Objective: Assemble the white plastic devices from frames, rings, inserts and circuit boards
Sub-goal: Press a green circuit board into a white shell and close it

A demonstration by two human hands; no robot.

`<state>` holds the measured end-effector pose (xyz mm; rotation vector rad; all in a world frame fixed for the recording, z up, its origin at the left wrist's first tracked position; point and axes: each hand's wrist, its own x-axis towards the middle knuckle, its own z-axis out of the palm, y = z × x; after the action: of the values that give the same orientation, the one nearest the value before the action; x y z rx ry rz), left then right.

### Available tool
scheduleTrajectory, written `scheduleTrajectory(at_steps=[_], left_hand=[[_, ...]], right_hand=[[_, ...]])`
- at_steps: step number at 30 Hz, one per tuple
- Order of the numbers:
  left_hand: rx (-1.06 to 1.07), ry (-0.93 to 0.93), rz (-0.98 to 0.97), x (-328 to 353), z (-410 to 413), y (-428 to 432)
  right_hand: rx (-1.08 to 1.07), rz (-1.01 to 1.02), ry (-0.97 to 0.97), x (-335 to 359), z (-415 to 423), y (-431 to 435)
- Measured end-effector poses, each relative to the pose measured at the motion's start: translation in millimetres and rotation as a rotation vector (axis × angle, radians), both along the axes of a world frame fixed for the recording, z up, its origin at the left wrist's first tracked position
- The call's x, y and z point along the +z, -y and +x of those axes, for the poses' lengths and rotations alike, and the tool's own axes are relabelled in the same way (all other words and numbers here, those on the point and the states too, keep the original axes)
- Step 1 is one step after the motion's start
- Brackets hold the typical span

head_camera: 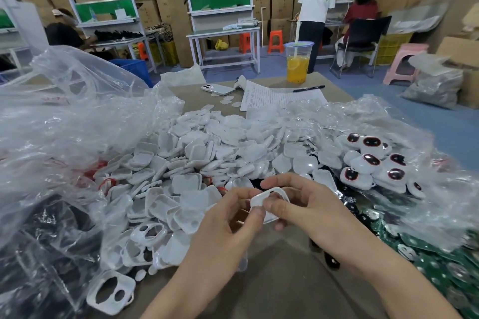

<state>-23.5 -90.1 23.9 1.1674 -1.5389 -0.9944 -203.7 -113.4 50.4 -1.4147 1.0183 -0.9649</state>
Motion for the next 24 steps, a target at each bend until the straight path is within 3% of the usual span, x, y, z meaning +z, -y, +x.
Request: scheduleTrajectory(at_steps=[6,12,15,18,21,24], left_hand=[[0.058,0.130,-0.109,-3,3,2],[0.061,0.510,-0.403,-1,8,0],[0.221,0.693,-0.546,-4,16,7],[0.431,0.845,-0.530,-6,27,18],[0.471,1.068,-0.436,-14,32,26],[0.491,1.133,-0.385,-17,31,30]], right_hand=[[-0.031,0.073,0.092,-2,-1,4],[-0.125,0.058,0.144,-6,3,7],[-0.197,0.024,0.220,-8,4,11],[-0.251,0.151,0.429,-7,2,15],[-0.255,0.384,0.673,-7,-2,18],[-0.219,0.494,0.839,-7,-4,18]])
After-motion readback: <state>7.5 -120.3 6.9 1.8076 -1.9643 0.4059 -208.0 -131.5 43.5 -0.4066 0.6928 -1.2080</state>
